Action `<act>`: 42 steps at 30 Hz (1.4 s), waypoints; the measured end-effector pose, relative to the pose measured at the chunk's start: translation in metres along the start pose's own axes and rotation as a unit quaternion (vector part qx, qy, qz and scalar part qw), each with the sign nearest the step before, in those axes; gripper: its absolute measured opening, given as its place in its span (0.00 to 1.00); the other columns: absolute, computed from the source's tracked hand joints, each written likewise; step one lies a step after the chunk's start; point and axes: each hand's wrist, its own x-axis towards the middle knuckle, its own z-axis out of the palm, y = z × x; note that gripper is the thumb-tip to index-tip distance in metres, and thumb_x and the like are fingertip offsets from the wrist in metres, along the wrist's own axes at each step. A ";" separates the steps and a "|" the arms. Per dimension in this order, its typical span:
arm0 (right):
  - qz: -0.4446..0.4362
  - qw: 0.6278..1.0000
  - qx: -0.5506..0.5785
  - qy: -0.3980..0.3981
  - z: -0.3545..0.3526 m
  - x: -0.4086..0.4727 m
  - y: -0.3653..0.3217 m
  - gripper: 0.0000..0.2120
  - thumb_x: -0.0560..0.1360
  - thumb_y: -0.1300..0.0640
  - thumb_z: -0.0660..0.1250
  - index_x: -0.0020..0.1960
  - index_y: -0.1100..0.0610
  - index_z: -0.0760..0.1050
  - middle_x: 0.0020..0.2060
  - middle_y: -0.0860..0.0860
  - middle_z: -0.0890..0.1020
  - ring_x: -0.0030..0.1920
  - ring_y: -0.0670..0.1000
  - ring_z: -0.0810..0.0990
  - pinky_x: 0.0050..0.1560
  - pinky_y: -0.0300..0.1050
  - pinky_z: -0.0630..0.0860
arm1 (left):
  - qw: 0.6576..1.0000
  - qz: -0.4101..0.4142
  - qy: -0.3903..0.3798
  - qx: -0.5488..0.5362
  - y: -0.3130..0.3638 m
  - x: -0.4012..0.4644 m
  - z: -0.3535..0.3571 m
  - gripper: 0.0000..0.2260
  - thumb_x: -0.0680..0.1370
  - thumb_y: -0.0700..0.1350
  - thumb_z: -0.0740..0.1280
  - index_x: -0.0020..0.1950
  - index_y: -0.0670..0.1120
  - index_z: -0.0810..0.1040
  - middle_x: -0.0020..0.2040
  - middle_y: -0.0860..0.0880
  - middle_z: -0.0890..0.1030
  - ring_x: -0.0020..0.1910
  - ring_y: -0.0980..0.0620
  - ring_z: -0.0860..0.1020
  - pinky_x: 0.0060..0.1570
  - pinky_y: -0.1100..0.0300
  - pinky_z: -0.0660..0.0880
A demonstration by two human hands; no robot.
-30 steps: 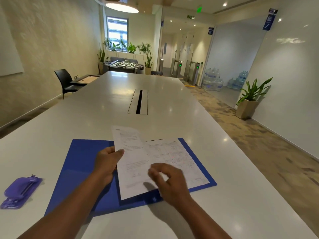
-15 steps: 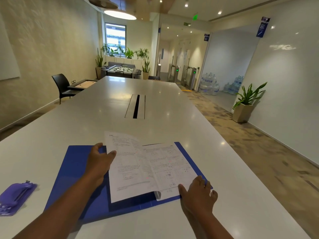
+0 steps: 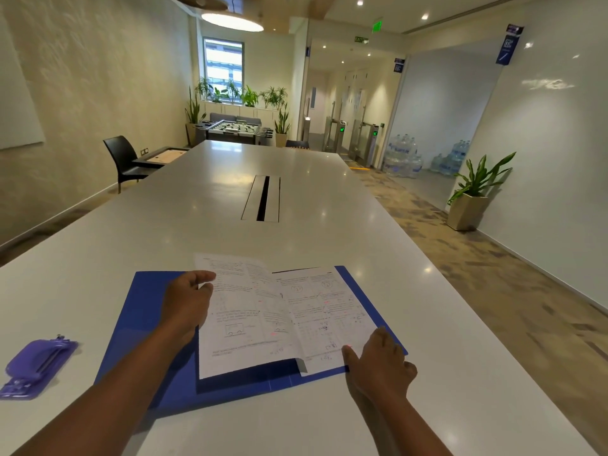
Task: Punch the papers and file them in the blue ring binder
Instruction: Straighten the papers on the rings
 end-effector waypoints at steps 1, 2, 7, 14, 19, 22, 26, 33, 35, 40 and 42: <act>0.005 1.000 0.001 0.014 -0.003 0.004 0.003 0.44 0.76 0.31 0.63 0.81 0.54 0.52 0.77 0.52 0.67 0.76 0.56 0.66 0.73 0.61 0.65 | 1.000 -0.003 0.001 0.002 -0.001 0.002 -0.002 0.09 0.81 0.37 0.66 0.55 0.50 0.82 0.47 0.47 0.84 0.41 0.43 0.79 0.40 0.51 0.78; 0.009 1.000 0.000 0.021 -0.007 0.009 0.007 0.43 0.74 0.30 0.65 0.78 0.54 0.56 0.73 0.52 0.71 0.73 0.56 0.71 0.69 0.59 0.69 | 1.000 -0.006 0.001 0.004 -0.001 0.003 -0.004 0.09 0.81 0.37 0.66 0.55 0.49 0.82 0.45 0.47 0.84 0.41 0.43 0.79 0.40 0.50 0.77; 0.018 1.000 0.010 -0.021 -0.032 0.030 0.019 0.30 0.68 0.33 0.74 0.58 0.52 0.71 0.55 0.50 0.80 0.55 0.53 0.81 0.58 0.52 0.81 | 0.999 -0.022 0.000 0.023 0.000 0.006 -0.009 0.10 0.80 0.38 0.66 0.54 0.51 0.82 0.47 0.48 0.85 0.43 0.42 0.81 0.49 0.41 0.82; 0.049 0.990 0.116 -0.065 -0.040 0.039 0.020 0.25 0.67 0.46 0.81 0.51 0.52 0.70 0.49 0.49 0.81 0.46 0.52 0.84 0.52 0.50 0.82 | 0.999 -0.017 -0.022 0.036 0.005 0.009 -0.015 0.10 0.80 0.37 0.66 0.52 0.51 0.82 0.46 0.48 0.85 0.42 0.44 0.79 0.41 0.51 0.77; 0.053 0.973 0.220 -0.046 -0.047 0.052 0.016 0.12 0.71 0.61 0.77 0.48 0.57 0.74 0.47 0.53 0.84 0.46 0.54 0.84 0.52 0.54 0.84 | 0.999 -0.003 -0.035 0.029 0.011 0.005 -0.018 0.11 0.81 0.36 0.65 0.53 0.51 0.82 0.53 0.50 0.83 0.49 0.50 0.81 0.49 0.53 0.79; 0.049 0.966 0.254 -0.025 -0.054 0.053 0.012 0.10 0.71 0.62 0.78 0.46 0.58 0.77 0.46 0.53 0.84 0.44 0.55 0.84 0.46 0.52 0.85 | 0.999 -0.003 -0.042 0.024 0.016 0.005 -0.017 0.11 0.81 0.36 0.65 0.55 0.50 0.82 0.54 0.48 0.83 0.52 0.47 0.81 0.55 0.48 0.79; 0.027 0.969 0.245 -0.008 -0.064 0.054 0.008 0.07 0.73 0.59 0.78 0.46 0.57 0.80 0.44 0.52 0.84 0.41 0.51 0.82 0.42 0.50 0.81 | 0.999 0.005 -0.044 0.019 0.020 0.005 -0.017 0.11 0.82 0.36 0.65 0.54 0.51 0.82 0.54 0.47 0.84 0.53 0.42 0.82 0.55 0.46 0.79; -0.053 0.995 0.077 0.039 -0.074 0.042 -0.004 0.05 0.79 0.53 0.71 0.46 0.52 0.77 0.45 0.50 0.83 0.35 0.45 0.76 0.32 0.38 0.68 | 0.998 0.012 -0.054 -0.003 0.027 0.005 -0.015 0.13 0.81 0.35 0.65 0.51 0.52 0.83 0.57 0.48 0.83 0.57 0.46 0.81 0.58 0.50 0.79; -0.070 0.995 0.055 0.050 -0.078 0.037 -0.011 0.05 0.81 0.51 0.69 0.48 0.50 0.76 0.44 0.48 0.81 0.39 0.48 0.78 0.38 0.41 0.74 | 0.998 0.012 -0.060 -0.012 0.028 0.004 -0.014 0.13 0.81 0.35 0.65 0.51 0.51 0.84 0.57 0.49 0.83 0.59 0.47 0.80 0.61 0.51 0.77; -0.113 0.979 0.158 0.061 -0.093 0.028 -0.038 0.08 0.82 0.52 0.67 0.53 0.51 0.84 0.39 0.44 0.79 0.38 0.45 0.77 0.37 0.42 0.73 | 0.996 0.002 -0.076 -0.037 0.031 0.002 -0.014 0.12 0.80 0.35 0.66 0.50 0.50 0.86 0.54 0.52 0.84 0.57 0.50 0.81 0.60 0.53 0.77; -0.130 0.981 0.132 0.056 -0.100 0.025 -0.048 0.09 0.82 0.52 0.66 0.52 0.51 0.85 0.39 0.45 0.82 0.37 0.45 0.78 0.35 0.40 0.71 | 0.996 -0.004 -0.082 -0.043 0.033 0.002 -0.015 0.12 0.80 0.35 0.65 0.50 0.49 0.86 0.54 0.51 0.85 0.57 0.49 0.81 0.60 0.52 0.78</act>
